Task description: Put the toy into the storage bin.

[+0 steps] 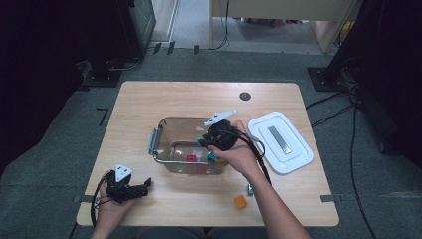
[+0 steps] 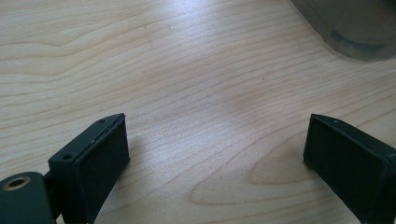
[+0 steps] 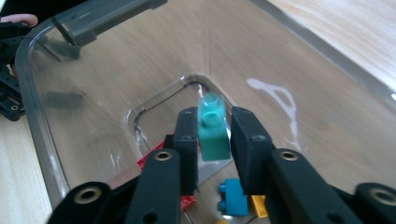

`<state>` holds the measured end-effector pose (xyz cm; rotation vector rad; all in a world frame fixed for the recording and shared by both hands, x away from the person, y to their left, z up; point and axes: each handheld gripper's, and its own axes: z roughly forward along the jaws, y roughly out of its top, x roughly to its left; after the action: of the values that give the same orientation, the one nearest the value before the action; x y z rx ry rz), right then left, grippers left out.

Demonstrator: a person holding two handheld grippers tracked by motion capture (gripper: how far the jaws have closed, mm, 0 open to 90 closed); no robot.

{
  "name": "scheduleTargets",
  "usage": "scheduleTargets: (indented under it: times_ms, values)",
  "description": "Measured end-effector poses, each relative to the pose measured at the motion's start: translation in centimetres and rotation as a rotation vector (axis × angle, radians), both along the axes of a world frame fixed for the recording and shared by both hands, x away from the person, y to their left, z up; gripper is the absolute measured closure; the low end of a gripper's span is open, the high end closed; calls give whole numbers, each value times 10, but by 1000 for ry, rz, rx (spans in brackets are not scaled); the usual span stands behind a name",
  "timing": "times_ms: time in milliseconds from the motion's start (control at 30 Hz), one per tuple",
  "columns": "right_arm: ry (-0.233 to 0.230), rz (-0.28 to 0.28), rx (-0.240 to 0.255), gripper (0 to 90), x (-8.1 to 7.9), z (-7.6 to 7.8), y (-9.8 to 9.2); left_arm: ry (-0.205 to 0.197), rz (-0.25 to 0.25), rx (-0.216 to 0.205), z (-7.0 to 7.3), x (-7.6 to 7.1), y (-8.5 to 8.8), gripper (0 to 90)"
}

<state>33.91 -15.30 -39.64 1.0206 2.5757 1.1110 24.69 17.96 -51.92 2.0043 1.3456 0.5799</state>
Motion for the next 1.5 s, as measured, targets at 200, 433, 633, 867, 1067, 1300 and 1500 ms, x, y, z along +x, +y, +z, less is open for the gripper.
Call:
scheduleTargets:
  times_ms: [200, 433, 633, 867, 1067, 1300, 1500]
  values:
    - [-1, -2, -9, 698, -1, 1, -1, 0, -2, 0, 0, 0, 0, 66]
    - [-14, -8, 2, 566, -5, 6, -11, -1, 0, -1, 0, 0, 0, 66]
    - [-39, -31, 10, 402, -9, 12, -22, -1, 0, -1, 0, 0, 0, 66]
    - [-61, -61, 19, 290, -15, 19, -34, -1, 0, -1, 0, 0, 0, 66]
    - [-70, -85, 28, 253, -18, 22, -48, -1, 0, -1, 0, 0, 0, 66]
    - [-79, -115, 31, 243, -21, 23, -66, -1, 0, -1, 0, 0, 0, 66]
    - [-76, -147, 42, 244, -24, 23, -82, -1, 0, -1, 0, 0, 0, 66]
